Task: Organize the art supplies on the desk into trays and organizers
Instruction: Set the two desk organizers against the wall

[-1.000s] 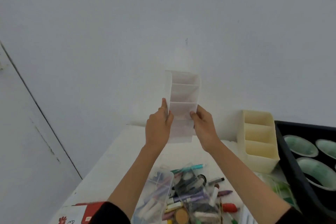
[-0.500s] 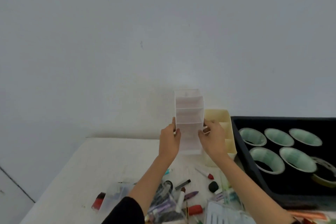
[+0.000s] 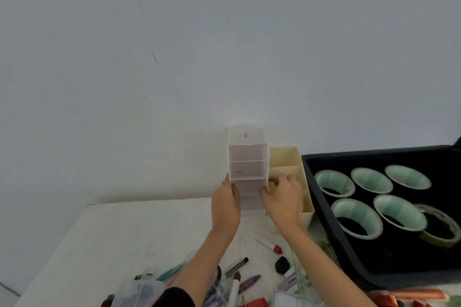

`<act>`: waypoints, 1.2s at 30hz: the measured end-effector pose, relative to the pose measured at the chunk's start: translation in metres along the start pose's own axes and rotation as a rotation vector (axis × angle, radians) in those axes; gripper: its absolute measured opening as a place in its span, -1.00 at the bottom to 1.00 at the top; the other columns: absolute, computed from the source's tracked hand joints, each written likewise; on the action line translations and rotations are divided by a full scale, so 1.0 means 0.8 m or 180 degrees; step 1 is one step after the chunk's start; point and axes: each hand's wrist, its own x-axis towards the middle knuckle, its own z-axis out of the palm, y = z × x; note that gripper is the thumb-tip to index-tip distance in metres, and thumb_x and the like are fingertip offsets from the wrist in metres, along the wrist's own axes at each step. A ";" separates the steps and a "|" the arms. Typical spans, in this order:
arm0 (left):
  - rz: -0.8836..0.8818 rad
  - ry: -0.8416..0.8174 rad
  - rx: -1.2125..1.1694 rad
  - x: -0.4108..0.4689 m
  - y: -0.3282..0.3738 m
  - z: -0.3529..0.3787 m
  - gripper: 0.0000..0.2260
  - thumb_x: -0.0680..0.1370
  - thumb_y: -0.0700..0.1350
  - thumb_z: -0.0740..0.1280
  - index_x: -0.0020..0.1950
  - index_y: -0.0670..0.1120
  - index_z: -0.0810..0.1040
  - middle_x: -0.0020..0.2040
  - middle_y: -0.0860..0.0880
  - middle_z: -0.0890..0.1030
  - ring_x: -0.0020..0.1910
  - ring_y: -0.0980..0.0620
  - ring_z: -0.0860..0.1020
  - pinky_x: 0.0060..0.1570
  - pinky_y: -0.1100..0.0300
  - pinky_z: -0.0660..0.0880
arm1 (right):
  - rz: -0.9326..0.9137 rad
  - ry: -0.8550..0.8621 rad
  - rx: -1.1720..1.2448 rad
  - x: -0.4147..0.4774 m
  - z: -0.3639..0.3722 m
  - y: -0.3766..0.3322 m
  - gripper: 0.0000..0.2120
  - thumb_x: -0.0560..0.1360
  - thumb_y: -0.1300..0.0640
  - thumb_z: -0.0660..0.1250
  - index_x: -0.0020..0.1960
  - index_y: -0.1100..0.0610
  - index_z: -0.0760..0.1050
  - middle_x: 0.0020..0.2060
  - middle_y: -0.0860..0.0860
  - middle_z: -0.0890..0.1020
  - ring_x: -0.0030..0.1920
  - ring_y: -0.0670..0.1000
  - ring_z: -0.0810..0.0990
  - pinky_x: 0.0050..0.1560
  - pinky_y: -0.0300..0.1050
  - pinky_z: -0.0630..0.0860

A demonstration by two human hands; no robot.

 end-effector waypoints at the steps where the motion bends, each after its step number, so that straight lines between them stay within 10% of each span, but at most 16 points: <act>1: -0.0037 0.0015 0.0081 0.003 -0.002 0.004 -0.81 0.61 -0.27 0.11 0.09 -0.26 0.49 -0.24 0.02 0.48 -0.36 0.16 0.42 -0.39 0.40 0.31 | 0.0038 -0.0028 -0.0102 0.003 0.001 -0.002 -0.75 0.45 0.02 0.34 0.08 0.08 0.50 0.02 0.02 0.51 0.07 0.02 0.45 -0.01 -0.06 0.49; 12: -0.0247 -0.0354 0.0158 0.012 -0.002 -0.003 -0.78 0.62 -0.22 0.11 0.17 -0.26 0.47 -0.28 0.03 0.47 -0.38 0.09 0.41 -0.45 0.35 0.29 | 0.0130 -0.0010 -0.0334 0.008 0.008 -0.013 -0.77 0.49 0.03 0.28 0.10 0.11 0.43 0.04 0.04 0.56 0.10 0.07 0.44 0.08 -0.02 0.42; 16: -0.0824 -0.0960 -0.0340 0.002 0.015 -0.025 -0.49 0.62 -0.10 0.10 0.54 -0.05 0.02 -0.19 0.21 0.41 -0.32 0.26 0.36 -0.35 0.42 0.29 | -0.0079 -0.0324 0.0000 0.000 -0.023 -0.008 -0.53 0.52 -0.02 0.30 0.34 0.13 0.28 0.23 0.06 0.42 0.26 0.08 0.37 0.23 -0.02 0.35; 21: -0.0886 -0.0248 -0.0721 -0.026 0.058 -0.047 -0.36 0.56 -0.14 0.22 0.54 -0.05 -0.07 0.52 0.00 0.12 0.44 0.05 0.19 0.23 0.31 0.14 | -0.0277 -0.0268 0.0533 -0.029 -0.061 0.003 -0.58 0.52 0.03 0.30 0.33 0.12 0.33 0.19 0.06 0.40 0.15 0.03 0.44 0.14 -0.01 0.45; 36: -0.1186 -0.0218 -0.1212 -0.175 0.154 -0.070 -0.79 0.55 -0.17 0.23 0.16 0.00 0.47 -0.05 0.02 0.57 -0.15 0.25 0.51 -0.28 0.38 0.36 | -0.0217 -0.0528 0.1737 -0.128 -0.179 0.048 -0.86 0.51 0.26 0.29 -0.02 0.07 0.57 -0.19 -0.02 0.62 -0.16 -0.10 0.57 -0.19 -0.34 0.51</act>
